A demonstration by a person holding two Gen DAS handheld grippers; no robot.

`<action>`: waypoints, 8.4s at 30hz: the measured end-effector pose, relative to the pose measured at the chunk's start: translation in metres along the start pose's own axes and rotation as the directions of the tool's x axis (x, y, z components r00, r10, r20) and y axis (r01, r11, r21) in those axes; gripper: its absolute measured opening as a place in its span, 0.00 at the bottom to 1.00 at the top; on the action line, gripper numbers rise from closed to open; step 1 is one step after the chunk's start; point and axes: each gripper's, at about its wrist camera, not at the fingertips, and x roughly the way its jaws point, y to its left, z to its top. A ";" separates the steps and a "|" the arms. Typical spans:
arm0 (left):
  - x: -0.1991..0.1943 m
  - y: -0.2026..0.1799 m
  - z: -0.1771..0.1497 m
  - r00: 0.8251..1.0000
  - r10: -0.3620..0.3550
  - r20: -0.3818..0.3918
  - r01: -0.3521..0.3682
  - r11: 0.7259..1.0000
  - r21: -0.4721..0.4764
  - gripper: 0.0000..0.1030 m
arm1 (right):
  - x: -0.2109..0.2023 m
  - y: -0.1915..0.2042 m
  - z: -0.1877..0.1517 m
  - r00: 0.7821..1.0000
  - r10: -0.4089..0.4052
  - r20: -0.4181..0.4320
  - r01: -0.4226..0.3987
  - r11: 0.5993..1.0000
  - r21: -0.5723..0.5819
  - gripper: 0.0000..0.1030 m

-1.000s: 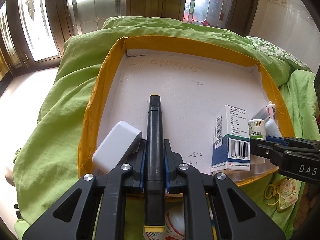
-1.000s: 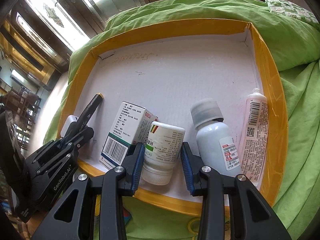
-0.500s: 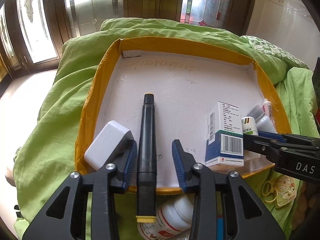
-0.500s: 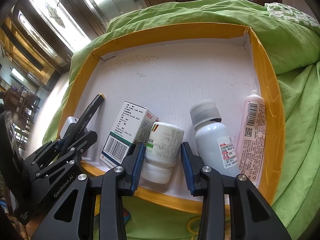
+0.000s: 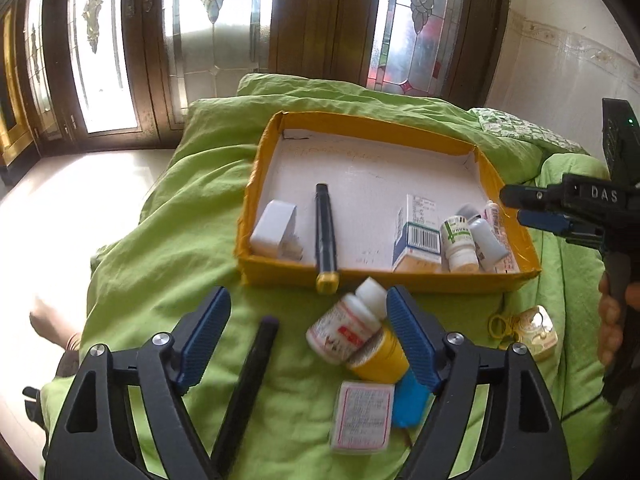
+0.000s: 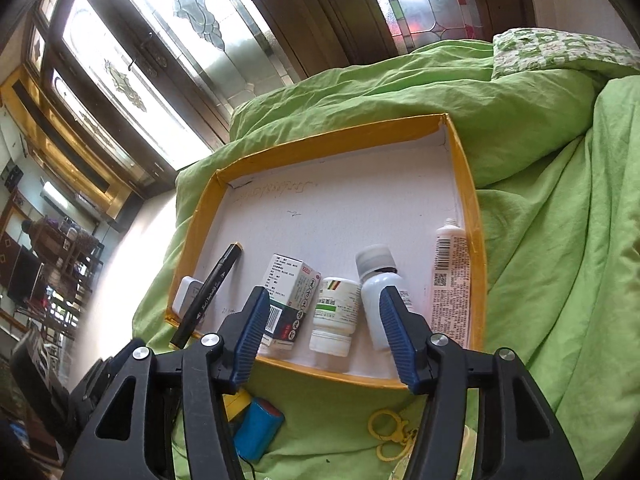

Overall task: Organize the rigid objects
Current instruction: 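Grasp the white medicine box with the left tool while the right tool grasps the cream keychain case, then lift the medicine box and keychain case and carry them toward the tray, then lower the box and keychain case into the tray and open both tools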

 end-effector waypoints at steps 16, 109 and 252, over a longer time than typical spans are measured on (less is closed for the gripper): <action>-0.037 0.030 -0.078 0.997 0.079 -0.024 -0.081 0.992 -0.094 0.78 | 0.009 0.011 -0.067 0.993 0.040 -0.112 -0.039 0.999 0.008 0.61; 0.005 -0.017 -0.086 0.984 -0.134 -0.119 0.129 0.990 -0.049 0.35 | 0.032 -0.011 -0.104 0.938 0.016 -0.345 -0.019 1.000 -0.004 0.18; 0.126 -0.056 0.059 0.985 -0.066 -0.157 0.078 0.995 0.067 0.40 | 0.075 -0.058 0.053 0.998 0.066 -0.018 -0.063 0.987 0.145 0.30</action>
